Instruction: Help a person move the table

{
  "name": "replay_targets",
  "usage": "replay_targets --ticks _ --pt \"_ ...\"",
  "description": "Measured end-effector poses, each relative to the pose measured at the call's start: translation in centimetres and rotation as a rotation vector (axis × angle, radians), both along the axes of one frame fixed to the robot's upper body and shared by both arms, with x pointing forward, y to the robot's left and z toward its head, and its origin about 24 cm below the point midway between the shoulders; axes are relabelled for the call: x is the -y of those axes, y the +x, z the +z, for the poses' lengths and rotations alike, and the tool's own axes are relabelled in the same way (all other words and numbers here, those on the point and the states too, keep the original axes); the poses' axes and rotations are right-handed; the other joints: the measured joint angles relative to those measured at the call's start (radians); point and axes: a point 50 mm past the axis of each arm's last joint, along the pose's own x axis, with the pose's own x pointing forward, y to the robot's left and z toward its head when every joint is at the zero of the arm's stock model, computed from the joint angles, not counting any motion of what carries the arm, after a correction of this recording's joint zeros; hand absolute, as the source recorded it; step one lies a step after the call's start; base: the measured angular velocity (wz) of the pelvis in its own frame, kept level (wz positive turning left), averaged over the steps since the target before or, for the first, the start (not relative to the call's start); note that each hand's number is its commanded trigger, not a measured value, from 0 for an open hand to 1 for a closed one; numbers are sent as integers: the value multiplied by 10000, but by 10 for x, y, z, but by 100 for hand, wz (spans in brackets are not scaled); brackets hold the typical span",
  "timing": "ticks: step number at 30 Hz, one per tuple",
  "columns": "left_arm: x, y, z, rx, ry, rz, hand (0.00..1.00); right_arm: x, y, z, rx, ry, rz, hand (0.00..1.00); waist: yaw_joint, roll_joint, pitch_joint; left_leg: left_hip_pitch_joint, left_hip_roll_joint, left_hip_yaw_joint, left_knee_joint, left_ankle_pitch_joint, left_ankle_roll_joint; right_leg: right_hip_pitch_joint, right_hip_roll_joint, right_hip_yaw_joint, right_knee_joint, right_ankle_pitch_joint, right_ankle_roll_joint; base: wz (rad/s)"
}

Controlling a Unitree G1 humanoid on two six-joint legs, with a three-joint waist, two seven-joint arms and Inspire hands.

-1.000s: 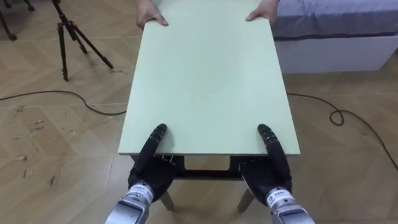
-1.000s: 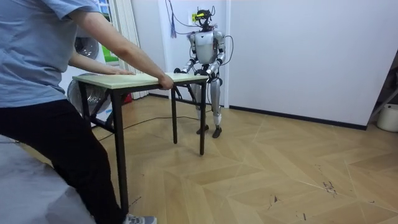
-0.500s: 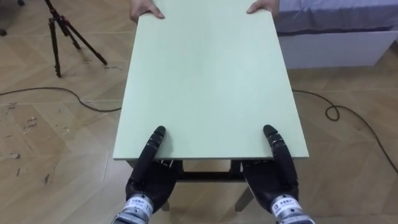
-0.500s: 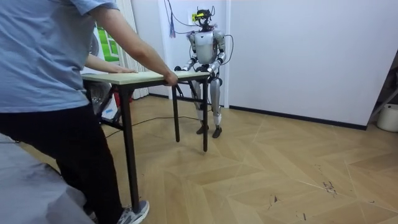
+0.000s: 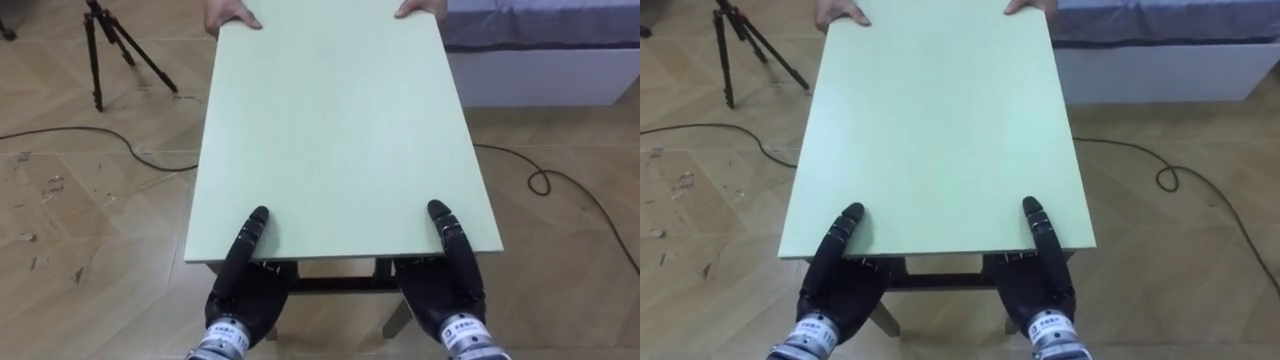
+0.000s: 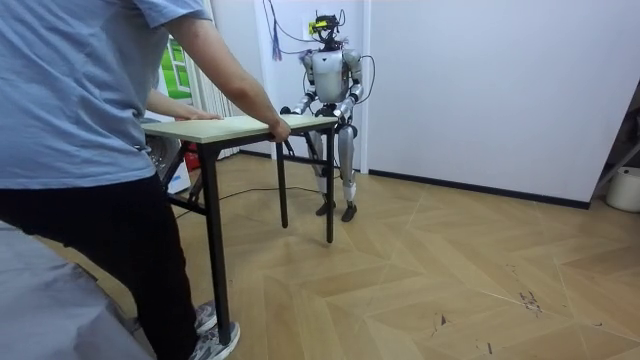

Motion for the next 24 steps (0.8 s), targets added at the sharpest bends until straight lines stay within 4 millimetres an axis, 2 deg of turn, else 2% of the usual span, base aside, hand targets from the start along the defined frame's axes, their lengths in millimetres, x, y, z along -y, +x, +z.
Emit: replay_targets --ticks 8,11,12,13,14,15,16,17,18,19,20,21,22,23,24 --pt "1 -4 1 96 166 86 100 -3 -5 -2 103 69 -96 100 46 -38 -27 -308 15 -21 562 -5 -7 -93 14 92 182 -2 -3 4" --pt "3 -7 0 29 146 8 100 -1 -9 -4 45 9 -170 100 138 -42 -24 -753 144 -32 1598 -8 -13 -483 24 82 1046 -13 -19 -8" --pt "4 -9 -1 2 65 0 100 0 -10 -4 19 -60 -186 100 177 -7 4 -861 218 -404 2021 -7 -14 -918 137 202 1620 -224 -192 -25" --pt "5 -10 -1 18 11 38 100 -1 -10 -4 16 -59 -168 100 201 -8 -1 -980 229 -711 2234 -21 -37 -1063 337 441 1438 -235 -324 -31" --pt "3 -10 0 140 -16 92 100 -3 -9 -3 132 -48 -96 100 327 -119 -63 -1431 178 -857 2764 -101 -192 -1296 505 659 478 402 -594 -4" --pt "4 -11 -1 87 -94 106 100 0 -9 -2 194 -226 -79 100 262 30 -39 -1697 342 -726 3208 -319 -566 -1389 527 160 485 549 -764 19" --pt "4 -14 -3 -32 -146 71 100 1 -11 -3 143 -300 -52 100 74 66 -31 -1669 527 -212 3282 -341 -684 -1328 512 -237 489 543 -812 33" --pt "5 -14 -4 -69 -177 50 100 2 -12 -4 105 -317 -58 100 50 75 -23 -1622 624 46 3348 -366 -753 -1316 513 -439 503 549 -854 17" --pt "5 -17 -5 -165 -220 41 100 3 -14 -5 28 -330 -53 100 80 108 -9 -1516 925 519 3874 -497 -969 -1243 585 -890 526 530 -942 -11" --pt "5 -19 -6 -252 -342 105 100 3 -15 -5 10 -355 8 100 86 289 22 -1353 1214 559 4583 -682 -1271 -1128 747 -1304 486 519 -1045 -18" --pt "5 -19 -6 -267 -397 107 100 3 -15 -5 24 -398 33 100 69 375 30 -1286 1304 523 4880 -748 -1375 -1128 796 -1444 492 464 -1129 -13" --pt "5 -19 -6 -277 -480 78 100 5 -13 -4 119 -522 97 100 -36 618 58 -1157 1531 437 5172 -850 -1486 -1183 917 -1701 519 449 -1154 15" --pt "5 -18 -5 -230 -532 79 100 5 -11 -2 257 -588 145 100 -270 785 80 -1004 1654 329 4806 -1106 -1484 -1461 932 -1905 708 449 -1154 25" --pt "5 -16 -4 -165 -519 56 100 5 -10 -1 352 -602 129 100 -347 837 111 -918 1678 285 4476 -1280 -1496 -1625 906 -1989 850 450 -1155 32" --pt "5 -13 -3 -43 -429 -11 100 5 -9 0 459 -606 101 100 -412 867 122 -718 1638 288 3607 -1613 -1421 -1974 837 -2104 1116 451 -1154 26"
